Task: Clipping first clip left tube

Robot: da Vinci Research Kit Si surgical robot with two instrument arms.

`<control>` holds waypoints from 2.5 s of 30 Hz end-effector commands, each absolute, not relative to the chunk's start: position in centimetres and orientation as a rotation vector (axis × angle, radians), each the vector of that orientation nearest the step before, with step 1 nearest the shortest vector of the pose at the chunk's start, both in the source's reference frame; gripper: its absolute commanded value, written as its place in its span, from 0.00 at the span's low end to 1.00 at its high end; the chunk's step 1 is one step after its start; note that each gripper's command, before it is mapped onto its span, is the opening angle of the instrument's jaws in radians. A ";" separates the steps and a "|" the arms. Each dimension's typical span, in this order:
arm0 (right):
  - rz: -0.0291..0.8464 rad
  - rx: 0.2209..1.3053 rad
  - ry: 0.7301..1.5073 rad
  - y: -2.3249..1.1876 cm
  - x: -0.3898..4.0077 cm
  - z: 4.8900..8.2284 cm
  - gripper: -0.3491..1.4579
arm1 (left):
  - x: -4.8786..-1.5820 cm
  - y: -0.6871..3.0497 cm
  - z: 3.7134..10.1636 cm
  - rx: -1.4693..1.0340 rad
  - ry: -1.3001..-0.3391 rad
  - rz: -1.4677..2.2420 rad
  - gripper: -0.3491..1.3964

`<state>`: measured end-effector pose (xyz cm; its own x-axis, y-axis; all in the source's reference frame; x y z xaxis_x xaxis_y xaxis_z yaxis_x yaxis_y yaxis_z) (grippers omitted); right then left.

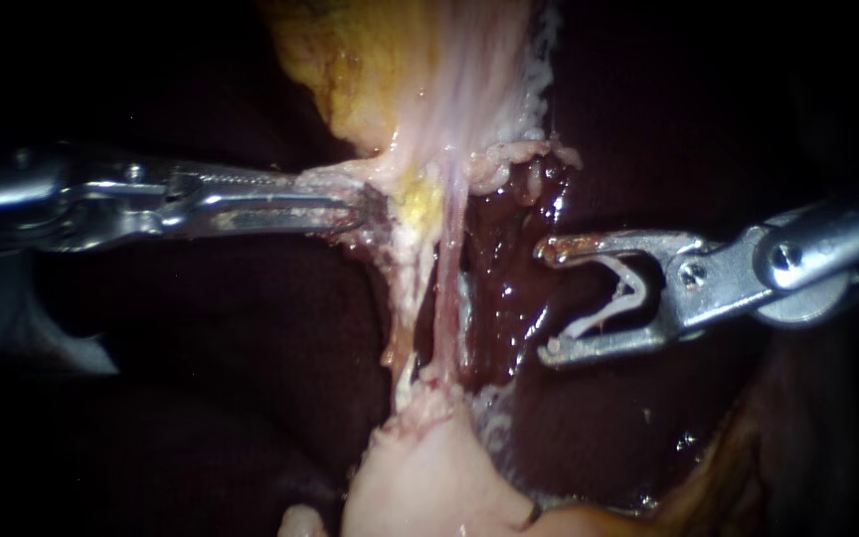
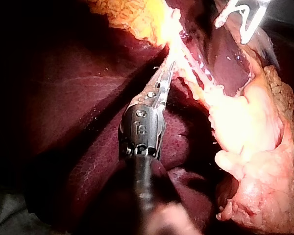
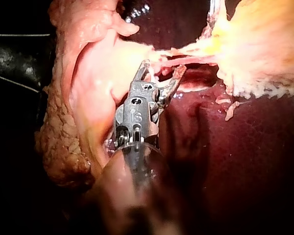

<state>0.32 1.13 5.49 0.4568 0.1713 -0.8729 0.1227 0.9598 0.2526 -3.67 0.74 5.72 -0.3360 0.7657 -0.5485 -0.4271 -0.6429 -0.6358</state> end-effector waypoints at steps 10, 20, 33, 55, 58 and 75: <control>0.030 0.298 1.101 1.13 0.31 5.49 0.44 | -3.43 0.85 5.27 -1.152 -0.508 1.992 0.00; 0.030 0.298 1.101 1.13 0.31 5.48 0.44 | -3.16 1.01 4.69 -1.196 -0.454 1.970 0.00; 0.077 0.349 1.099 1.01 0.53 5.44 0.45 | -3.14 1.02 4.72 -1.192 -0.442 1.969 0.00; 0.174 0.492 1.083 0.54 1.41 5.92 0.44 | -3.14 1.02 4.72 -1.189 -0.436 1.968 0.00; 0.196 0.503 1.076 0.52 1.44 6.06 0.44 | -3.15 1.01 4.72 -1.189 -0.436 1.967 0.00; 0.239 0.515 1.085 0.61 1.59 6.46 0.44 | -3.16 1.00 4.70 -1.187 -0.434 1.967 0.00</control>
